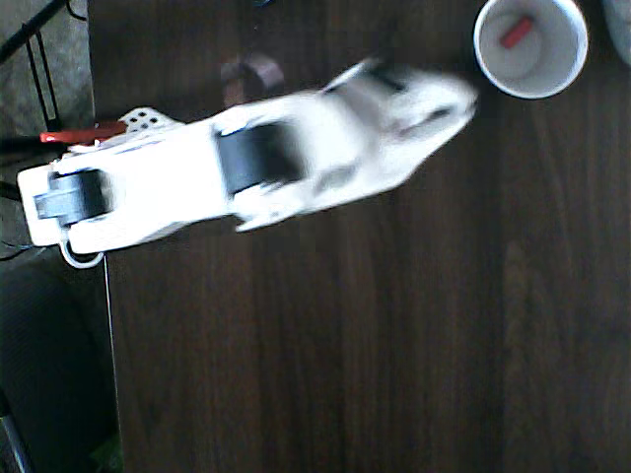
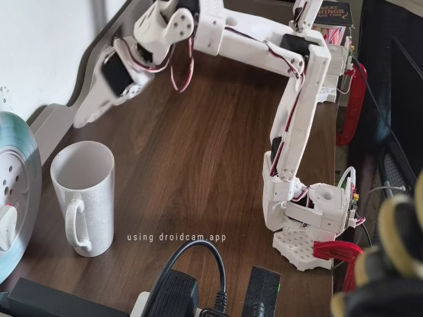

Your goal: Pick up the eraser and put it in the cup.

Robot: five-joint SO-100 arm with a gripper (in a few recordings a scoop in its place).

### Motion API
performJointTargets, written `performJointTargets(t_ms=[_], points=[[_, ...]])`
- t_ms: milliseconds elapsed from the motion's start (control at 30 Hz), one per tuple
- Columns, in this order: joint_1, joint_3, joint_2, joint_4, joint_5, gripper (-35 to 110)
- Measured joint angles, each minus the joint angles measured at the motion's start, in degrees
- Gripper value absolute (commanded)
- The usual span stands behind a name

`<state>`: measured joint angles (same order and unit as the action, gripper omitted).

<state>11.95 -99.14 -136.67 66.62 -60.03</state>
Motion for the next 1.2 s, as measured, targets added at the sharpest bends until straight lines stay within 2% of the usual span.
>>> performJointTargets(t_ms=[100, 267, 500, 733, 933, 1200], points=[[-2.7, -19.6, -25.0, -0.1, -8.1, 0], [-6.3, -38.1, -46.3, 2.7, -19.2, 0], [-11.9, -47.5, -50.4, 6.0, -26.1, 0], [-19.3, -71.5, -51.3, 1.4, -26.4, 0], [-13.4, -75.5, -51.2, 1.7, -26.4, 0], [-7.2, -75.5, -51.2, 11.7, -26.4, 0]])
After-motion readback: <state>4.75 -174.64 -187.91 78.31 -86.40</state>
